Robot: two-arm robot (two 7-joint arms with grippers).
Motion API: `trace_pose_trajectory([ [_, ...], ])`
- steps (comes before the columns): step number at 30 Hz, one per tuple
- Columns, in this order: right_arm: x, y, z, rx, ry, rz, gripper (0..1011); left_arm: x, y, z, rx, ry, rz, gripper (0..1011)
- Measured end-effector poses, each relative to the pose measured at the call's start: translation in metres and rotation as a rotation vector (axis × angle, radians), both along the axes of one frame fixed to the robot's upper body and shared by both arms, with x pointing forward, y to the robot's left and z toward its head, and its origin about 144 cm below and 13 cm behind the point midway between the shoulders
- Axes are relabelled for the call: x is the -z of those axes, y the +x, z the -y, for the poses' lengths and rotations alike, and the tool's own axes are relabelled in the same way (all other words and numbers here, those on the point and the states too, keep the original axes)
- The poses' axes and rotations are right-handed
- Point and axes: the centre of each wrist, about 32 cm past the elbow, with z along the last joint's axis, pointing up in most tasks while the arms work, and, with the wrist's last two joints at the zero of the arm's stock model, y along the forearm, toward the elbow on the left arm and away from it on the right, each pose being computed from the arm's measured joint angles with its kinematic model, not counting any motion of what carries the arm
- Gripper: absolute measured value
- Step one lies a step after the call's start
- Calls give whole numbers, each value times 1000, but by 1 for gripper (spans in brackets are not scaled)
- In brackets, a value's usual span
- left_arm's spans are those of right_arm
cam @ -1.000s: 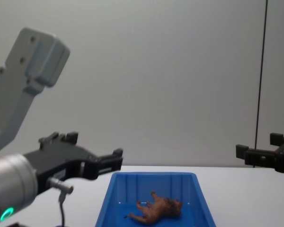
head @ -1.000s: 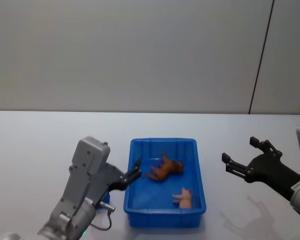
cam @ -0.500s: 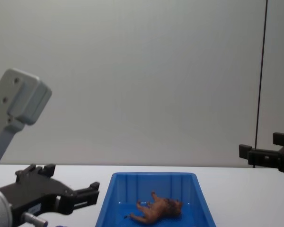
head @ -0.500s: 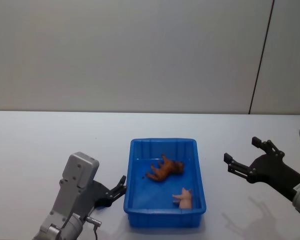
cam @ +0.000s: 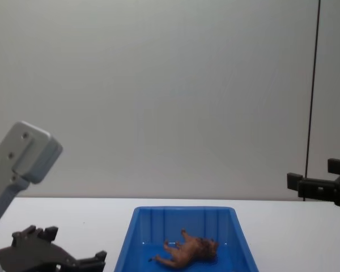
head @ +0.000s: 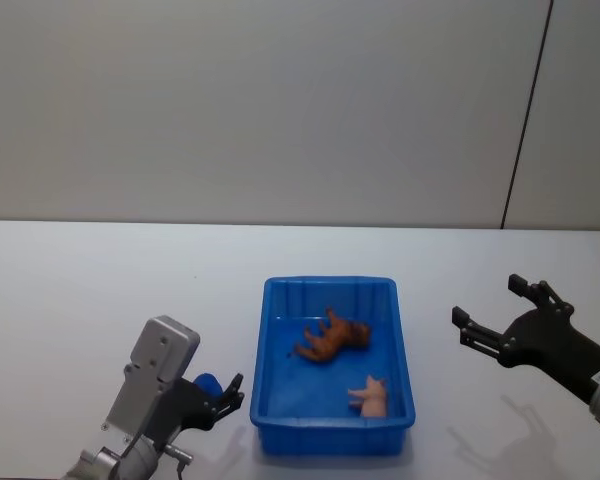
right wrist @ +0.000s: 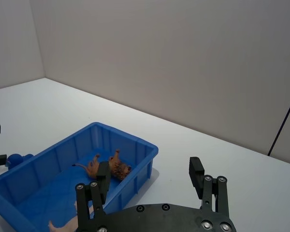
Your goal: Pick up the two dolls from the table and place them into the box.
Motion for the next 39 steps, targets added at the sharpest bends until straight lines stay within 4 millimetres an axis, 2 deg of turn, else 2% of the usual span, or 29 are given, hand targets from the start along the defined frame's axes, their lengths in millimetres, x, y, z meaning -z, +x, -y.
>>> trace_pose_trajectory([
  [17,0,0,0,0,-1,0,1001,16,18,-16,7,40,-63,991],
  [27,0,0,0,0,-1,0,1001,23,24,-21,10,44,-84,756],
  [28,0,0,0,0,-1,0,1001,24,25,-22,9,43,-87,699],
  [30,0,0,0,0,-1,0,1001,26,26,-22,11,44,-91,660],
  [31,0,0,0,0,-1,0,1001,27,27,-23,12,44,-94,600],
  [37,0,0,0,0,-1,0,1001,32,32,-25,21,42,-106,439],
  [38,0,0,0,0,-1,0,1001,34,33,-26,24,42,-109,379],
  [39,0,0,0,0,-1,0,1001,34,34,-26,25,42,-110,379],
])
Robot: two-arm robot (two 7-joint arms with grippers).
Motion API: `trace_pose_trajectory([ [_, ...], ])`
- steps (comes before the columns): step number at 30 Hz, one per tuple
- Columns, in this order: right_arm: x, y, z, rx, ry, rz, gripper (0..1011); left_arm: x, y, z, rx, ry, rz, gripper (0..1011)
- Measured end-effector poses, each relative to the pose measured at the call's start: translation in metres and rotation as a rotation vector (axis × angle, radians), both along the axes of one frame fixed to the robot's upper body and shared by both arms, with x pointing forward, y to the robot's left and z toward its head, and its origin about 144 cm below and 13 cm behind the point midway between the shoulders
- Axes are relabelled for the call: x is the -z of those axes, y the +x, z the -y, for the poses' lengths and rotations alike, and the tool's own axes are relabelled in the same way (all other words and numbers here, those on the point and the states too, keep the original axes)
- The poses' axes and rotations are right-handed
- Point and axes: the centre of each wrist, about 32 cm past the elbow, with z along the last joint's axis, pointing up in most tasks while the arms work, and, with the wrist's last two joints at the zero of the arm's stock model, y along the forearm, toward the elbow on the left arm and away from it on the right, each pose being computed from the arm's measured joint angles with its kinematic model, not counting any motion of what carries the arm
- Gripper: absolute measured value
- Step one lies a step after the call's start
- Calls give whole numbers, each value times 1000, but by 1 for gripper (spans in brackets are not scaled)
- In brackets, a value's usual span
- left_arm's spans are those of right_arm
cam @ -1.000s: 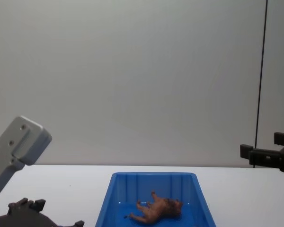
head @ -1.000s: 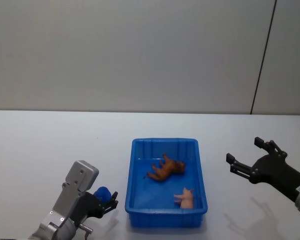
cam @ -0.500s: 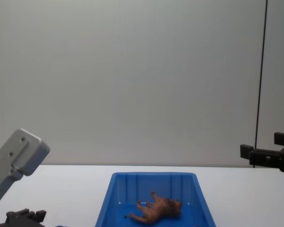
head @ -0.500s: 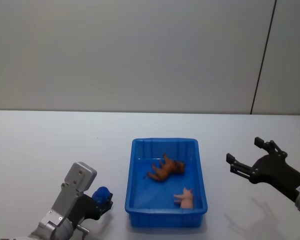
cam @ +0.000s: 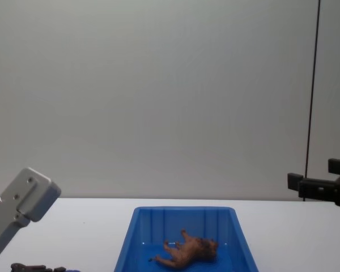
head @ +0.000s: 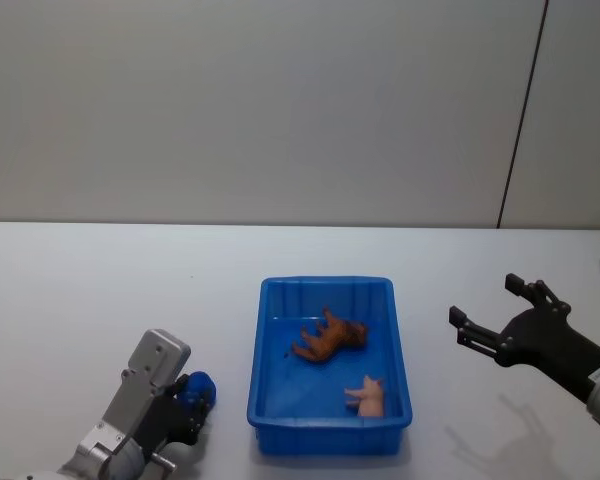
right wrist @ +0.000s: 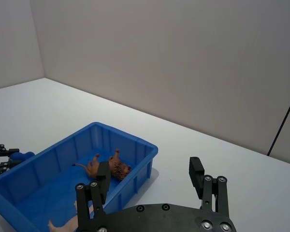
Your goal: Pick up the two dolls from the table and place them into the box.
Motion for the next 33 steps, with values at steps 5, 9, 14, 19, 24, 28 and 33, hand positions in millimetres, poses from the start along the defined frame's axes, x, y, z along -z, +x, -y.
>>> trace_pose_trajectory([
  [5,0,0,0,0,0,0,1001,3,5,-2,7,1,-7,272],
  [9,0,0,0,0,0,0,1001,5,7,-3,11,3,-12,242],
  [14,0,0,0,0,0,0,1001,3,10,-4,17,9,-9,208],
  [19,0,0,0,0,0,0,1001,-5,13,-4,27,17,20,181],
  [24,0,0,0,0,0,0,1001,-17,16,0,42,22,65,156],
  [28,0,0,0,0,0,0,1001,-29,19,5,59,25,110,141],
  [33,0,0,0,0,0,0,1001,-44,24,19,94,17,178,130],
])
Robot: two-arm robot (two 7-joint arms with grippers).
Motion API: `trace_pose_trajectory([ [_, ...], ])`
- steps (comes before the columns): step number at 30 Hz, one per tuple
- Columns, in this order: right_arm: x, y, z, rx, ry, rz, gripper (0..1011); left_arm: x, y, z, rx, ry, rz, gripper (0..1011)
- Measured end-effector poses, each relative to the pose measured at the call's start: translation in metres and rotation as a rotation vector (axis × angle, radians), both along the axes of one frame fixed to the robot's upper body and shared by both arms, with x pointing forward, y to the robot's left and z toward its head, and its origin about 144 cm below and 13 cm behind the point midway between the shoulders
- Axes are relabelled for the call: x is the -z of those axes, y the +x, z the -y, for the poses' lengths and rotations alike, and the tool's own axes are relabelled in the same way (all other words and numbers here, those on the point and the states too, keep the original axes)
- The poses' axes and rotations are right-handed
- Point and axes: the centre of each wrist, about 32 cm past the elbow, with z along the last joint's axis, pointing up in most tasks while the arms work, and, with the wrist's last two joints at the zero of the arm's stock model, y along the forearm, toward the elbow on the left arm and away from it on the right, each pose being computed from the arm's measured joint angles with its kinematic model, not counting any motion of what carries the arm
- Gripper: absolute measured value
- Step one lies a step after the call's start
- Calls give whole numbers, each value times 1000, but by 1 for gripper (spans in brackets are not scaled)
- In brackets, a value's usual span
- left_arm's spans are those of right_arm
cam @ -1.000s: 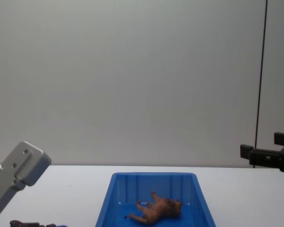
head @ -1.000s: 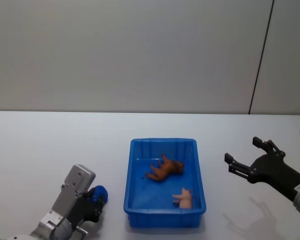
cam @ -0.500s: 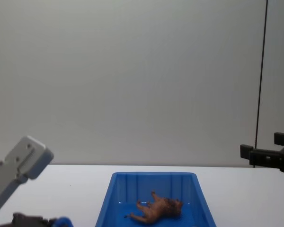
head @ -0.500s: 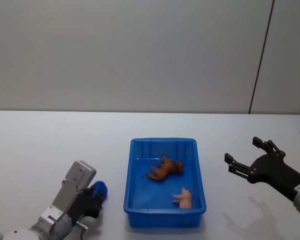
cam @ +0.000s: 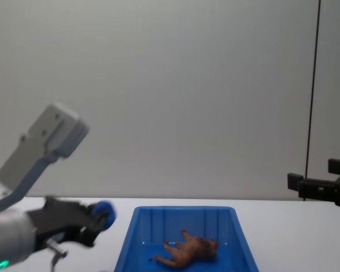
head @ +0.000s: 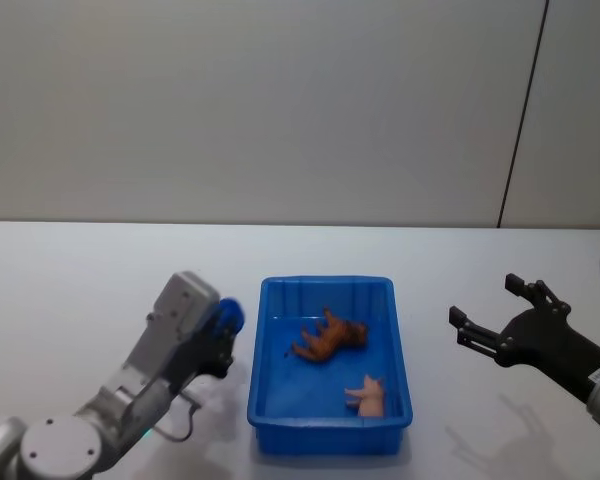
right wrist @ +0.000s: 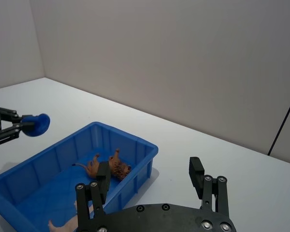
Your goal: Pick up the two dolls from the table and place them into the box.
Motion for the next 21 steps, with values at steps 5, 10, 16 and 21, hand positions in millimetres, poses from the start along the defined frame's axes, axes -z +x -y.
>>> trace_pose_trajectory([
  [5,0,0,0,0,0,0,1001,-11,6,20,55,-23,53,130],
  [10,0,0,0,0,0,0,1001,-18,12,38,106,-49,88,144],
  [16,0,0,0,0,0,0,1001,-22,19,58,162,-84,119,273],
  [21,0,0,0,0,0,0,1001,-24,21,70,195,-109,140,456],
])
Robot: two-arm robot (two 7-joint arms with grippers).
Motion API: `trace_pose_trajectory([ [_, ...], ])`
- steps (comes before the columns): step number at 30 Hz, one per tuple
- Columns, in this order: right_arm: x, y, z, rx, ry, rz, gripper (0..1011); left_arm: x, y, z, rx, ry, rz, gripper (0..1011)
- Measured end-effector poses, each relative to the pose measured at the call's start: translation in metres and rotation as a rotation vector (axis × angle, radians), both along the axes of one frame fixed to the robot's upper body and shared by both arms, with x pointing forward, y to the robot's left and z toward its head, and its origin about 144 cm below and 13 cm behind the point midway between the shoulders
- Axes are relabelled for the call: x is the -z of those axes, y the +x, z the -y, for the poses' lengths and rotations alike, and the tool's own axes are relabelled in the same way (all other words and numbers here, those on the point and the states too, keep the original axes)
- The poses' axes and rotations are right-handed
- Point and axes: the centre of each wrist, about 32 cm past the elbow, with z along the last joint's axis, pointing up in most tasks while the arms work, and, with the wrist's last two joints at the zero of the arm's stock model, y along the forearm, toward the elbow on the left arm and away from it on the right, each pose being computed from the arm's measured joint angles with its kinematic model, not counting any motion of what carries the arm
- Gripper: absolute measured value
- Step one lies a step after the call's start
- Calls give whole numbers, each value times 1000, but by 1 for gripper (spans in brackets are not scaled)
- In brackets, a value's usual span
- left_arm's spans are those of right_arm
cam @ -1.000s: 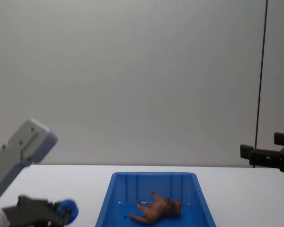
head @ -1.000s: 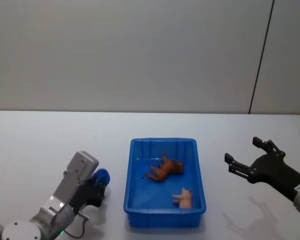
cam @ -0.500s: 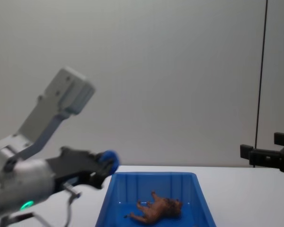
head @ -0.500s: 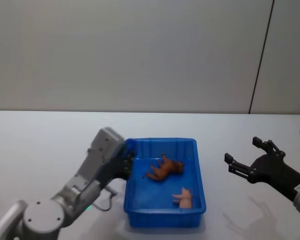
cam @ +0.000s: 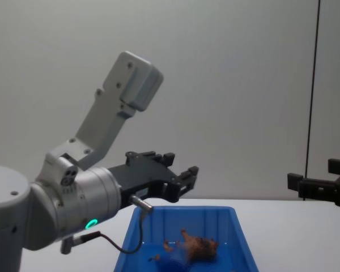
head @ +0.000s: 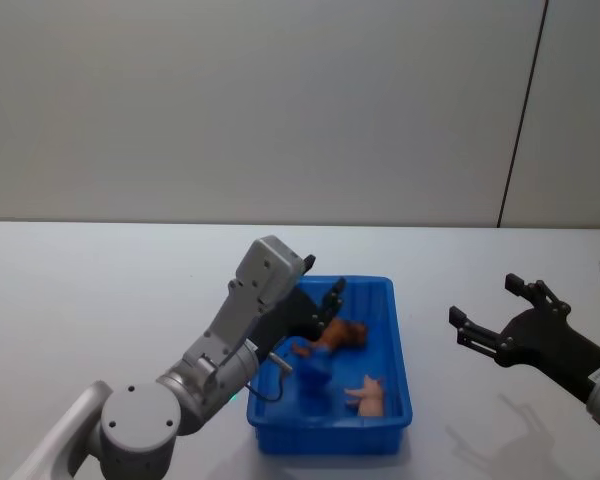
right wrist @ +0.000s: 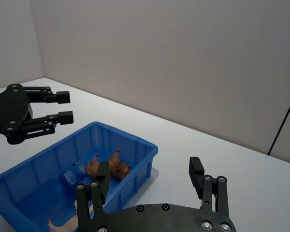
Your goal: Pick up the two dolls from the table and place them into the box.
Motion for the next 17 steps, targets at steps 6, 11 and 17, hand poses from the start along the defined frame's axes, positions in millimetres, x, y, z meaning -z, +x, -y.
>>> trace_pose_trajectory([
  [6,0,0,0,0,0,0,1001,-1,-5,7,18,-24,25,611],
  [11,0,0,0,0,0,0,1001,-1,-12,7,17,-45,50,791],
  [17,0,0,0,0,0,0,1001,-1,-19,7,16,-64,73,975],
])
